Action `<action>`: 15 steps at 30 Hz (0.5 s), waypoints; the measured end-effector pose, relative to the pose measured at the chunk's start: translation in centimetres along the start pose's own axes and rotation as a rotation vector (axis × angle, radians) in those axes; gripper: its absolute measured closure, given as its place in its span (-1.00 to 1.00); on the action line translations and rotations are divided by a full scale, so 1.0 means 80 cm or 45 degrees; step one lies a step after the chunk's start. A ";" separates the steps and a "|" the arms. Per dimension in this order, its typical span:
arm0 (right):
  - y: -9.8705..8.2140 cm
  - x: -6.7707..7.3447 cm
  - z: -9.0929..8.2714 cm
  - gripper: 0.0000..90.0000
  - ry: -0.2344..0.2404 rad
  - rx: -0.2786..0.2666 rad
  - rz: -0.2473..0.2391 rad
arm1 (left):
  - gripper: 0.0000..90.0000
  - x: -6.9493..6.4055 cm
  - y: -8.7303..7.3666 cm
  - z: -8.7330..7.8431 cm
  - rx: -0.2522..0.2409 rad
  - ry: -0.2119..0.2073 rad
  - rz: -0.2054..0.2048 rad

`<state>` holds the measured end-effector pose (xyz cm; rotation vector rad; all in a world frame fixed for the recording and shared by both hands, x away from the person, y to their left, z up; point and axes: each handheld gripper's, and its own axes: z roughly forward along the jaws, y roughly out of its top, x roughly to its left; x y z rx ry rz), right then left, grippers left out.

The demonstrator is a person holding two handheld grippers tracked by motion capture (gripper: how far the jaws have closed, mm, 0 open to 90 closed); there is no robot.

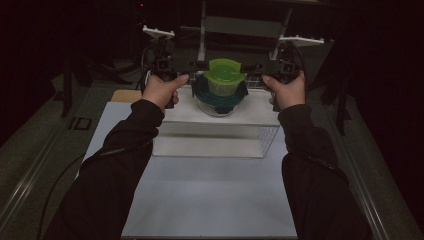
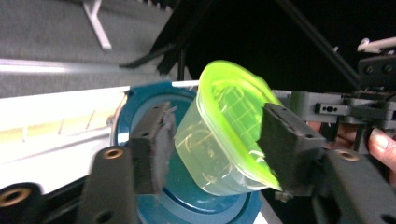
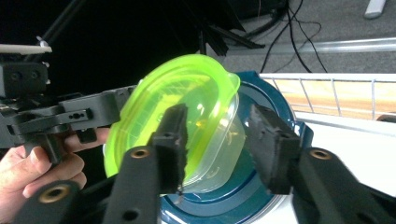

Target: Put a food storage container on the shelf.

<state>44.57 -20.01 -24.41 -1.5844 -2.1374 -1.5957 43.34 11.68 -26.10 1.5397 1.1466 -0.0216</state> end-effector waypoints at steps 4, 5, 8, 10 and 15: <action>-0.001 0.007 -0.010 0.02 0.000 -0.007 -0.049 | -0.25 -0.004 -0.003 -0.015 -0.048 -0.064 0.073; -0.002 0.009 -0.012 -0.05 0.002 -0.006 -0.069 | -0.31 -0.006 -0.005 -0.018 -0.054 -0.095 0.082; -0.009 0.016 -0.020 -0.30 0.004 -0.022 -0.126 | -0.60 -0.014 -0.013 -0.026 -0.085 -0.147 0.147; -0.012 0.017 -0.021 -0.37 0.016 -0.016 -0.145 | -0.72 -0.022 -0.021 -0.030 -0.084 -0.160 0.215; -0.031 0.021 -0.030 -0.56 0.077 -0.019 -0.228 | -1.00 -0.039 -0.044 -0.039 -0.108 -0.193 0.352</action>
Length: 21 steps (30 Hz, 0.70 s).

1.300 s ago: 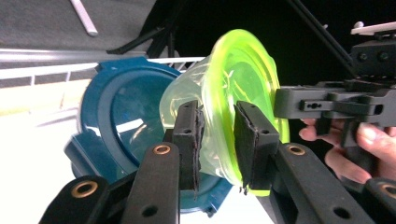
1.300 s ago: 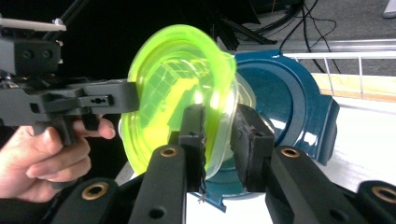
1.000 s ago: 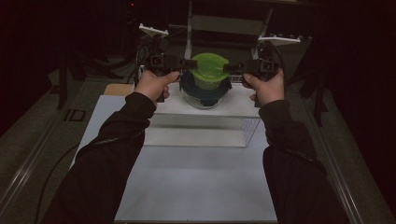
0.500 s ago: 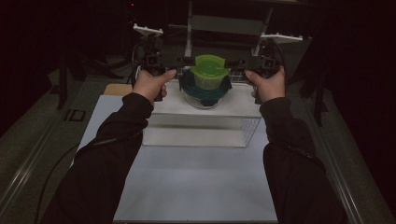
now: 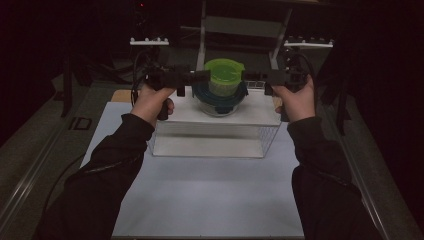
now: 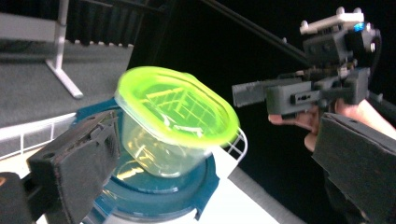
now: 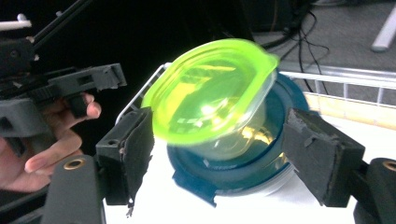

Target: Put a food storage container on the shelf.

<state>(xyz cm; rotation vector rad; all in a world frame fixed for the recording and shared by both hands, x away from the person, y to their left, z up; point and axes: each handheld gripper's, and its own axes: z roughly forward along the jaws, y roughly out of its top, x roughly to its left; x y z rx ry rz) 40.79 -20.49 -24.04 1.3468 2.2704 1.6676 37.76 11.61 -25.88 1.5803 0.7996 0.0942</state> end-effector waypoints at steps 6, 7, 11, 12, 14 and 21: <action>-0.032 0.013 -0.009 -0.53 -0.020 0.004 -0.094 | -1.00 -0.029 -0.033 -0.003 0.046 0.037 0.167; -0.037 0.015 -0.010 -0.53 -0.019 0.002 -0.100 | -1.00 -0.034 -0.041 -0.004 0.059 0.043 0.196; -0.064 0.020 -0.014 -0.53 -0.003 -0.018 -0.139 | -1.00 -0.046 -0.063 -0.009 0.067 0.018 0.247; -0.068 0.021 -0.014 -0.53 -0.003 -0.017 -0.143 | -1.00 -0.050 -0.072 -0.011 0.063 0.001 0.264; -0.080 0.024 -0.014 -0.54 -0.004 -0.011 -0.170 | -1.00 -0.054 -0.080 -0.013 0.062 0.001 0.284; -0.116 0.030 -0.011 -0.54 0.019 -0.011 -0.222 | -1.00 -0.064 -0.117 -0.023 0.062 -0.006 0.355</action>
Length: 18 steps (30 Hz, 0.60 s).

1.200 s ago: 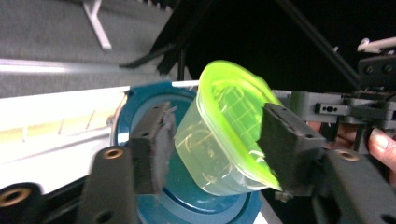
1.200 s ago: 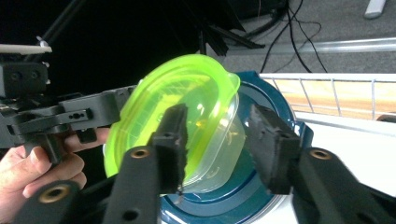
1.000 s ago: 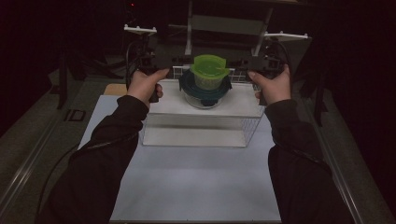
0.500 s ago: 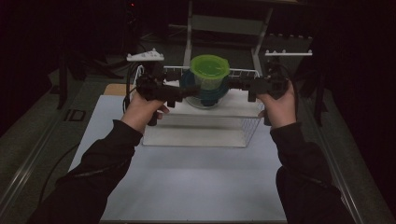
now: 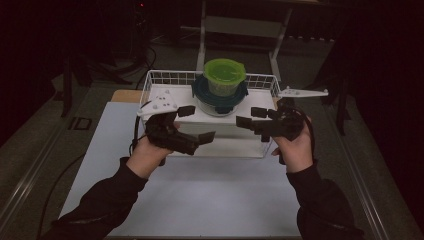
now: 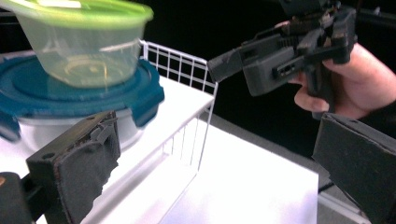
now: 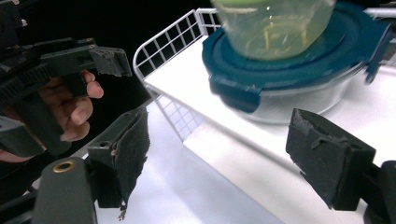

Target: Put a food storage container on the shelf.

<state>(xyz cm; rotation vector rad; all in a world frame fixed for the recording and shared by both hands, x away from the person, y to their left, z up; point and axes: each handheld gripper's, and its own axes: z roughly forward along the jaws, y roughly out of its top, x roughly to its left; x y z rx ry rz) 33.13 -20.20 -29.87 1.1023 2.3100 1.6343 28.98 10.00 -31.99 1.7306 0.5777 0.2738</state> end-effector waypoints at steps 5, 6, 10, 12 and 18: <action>-0.032 0.002 0.003 -0.54 0.021 -0.015 0.002 | -1.00 -0.010 -0.028 -0.004 0.037 -0.019 0.004; -0.038 0.001 0.004 -0.54 0.020 -0.012 0.002 | -1.00 -0.010 -0.033 -0.004 0.047 -0.020 0.005; -0.054 0.000 0.007 -0.54 0.013 -0.008 0.006 | -1.00 -0.011 -0.055 -0.004 0.066 -0.016 0.009; -0.073 -0.001 0.009 -0.54 0.006 -0.002 0.000 | -1.00 -0.012 -0.065 -0.005 0.082 -0.011 0.017; -0.110 -0.003 0.011 -0.54 0.000 -0.006 -0.007 | -1.00 -0.018 -0.097 -0.008 0.113 -0.014 0.004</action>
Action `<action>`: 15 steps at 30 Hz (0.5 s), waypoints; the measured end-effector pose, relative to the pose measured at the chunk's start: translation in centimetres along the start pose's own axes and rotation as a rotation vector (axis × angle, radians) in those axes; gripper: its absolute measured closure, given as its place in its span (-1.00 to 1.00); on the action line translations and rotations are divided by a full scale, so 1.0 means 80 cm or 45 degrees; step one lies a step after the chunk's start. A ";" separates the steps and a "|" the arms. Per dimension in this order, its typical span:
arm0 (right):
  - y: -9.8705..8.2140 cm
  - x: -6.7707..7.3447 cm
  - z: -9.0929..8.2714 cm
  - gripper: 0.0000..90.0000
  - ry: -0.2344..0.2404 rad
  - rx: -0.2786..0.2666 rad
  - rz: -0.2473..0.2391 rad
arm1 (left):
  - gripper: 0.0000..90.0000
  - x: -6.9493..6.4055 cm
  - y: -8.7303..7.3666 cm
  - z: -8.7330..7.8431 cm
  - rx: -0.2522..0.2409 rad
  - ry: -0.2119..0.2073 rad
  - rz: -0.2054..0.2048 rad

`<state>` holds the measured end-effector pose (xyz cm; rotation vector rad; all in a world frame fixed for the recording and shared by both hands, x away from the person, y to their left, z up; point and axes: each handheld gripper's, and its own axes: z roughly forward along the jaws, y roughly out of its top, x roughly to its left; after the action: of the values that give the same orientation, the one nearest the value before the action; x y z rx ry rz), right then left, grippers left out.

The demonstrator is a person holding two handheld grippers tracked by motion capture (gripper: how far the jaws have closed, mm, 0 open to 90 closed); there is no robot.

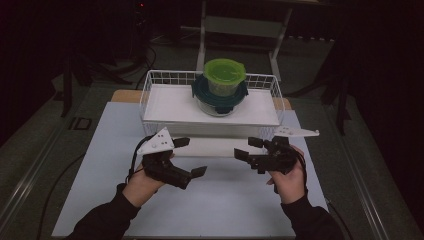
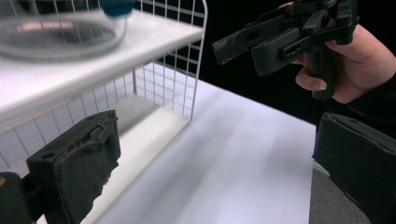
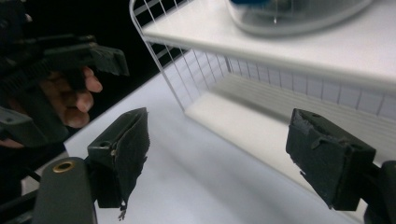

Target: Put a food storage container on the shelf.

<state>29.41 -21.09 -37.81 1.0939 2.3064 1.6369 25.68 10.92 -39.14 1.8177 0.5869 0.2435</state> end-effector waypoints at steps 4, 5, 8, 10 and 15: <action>-0.017 -0.003 0.002 -0.54 0.001 0.011 0.018 | -1.00 -0.004 -0.015 0.001 0.014 0.000 0.005; -0.022 -0.005 0.002 -0.54 -0.005 0.021 0.021 | -1.00 -0.007 -0.023 0.001 0.024 -0.002 0.009; -0.042 -0.010 0.004 -0.54 -0.006 0.033 0.048 | -1.00 -0.010 -0.036 0.001 0.037 -0.009 -0.002; -0.053 -0.013 0.007 -0.53 -0.009 0.054 0.051 | -1.00 -0.012 -0.045 0.002 0.050 -0.006 -0.005; -0.078 -0.018 0.010 -0.53 -0.017 0.076 0.036 | -1.00 -0.015 -0.068 0.006 0.081 -0.009 -0.013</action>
<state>27.77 -22.36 -43.95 1.1509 2.3561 1.5753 23.37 11.11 -44.22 1.8761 0.6046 0.2136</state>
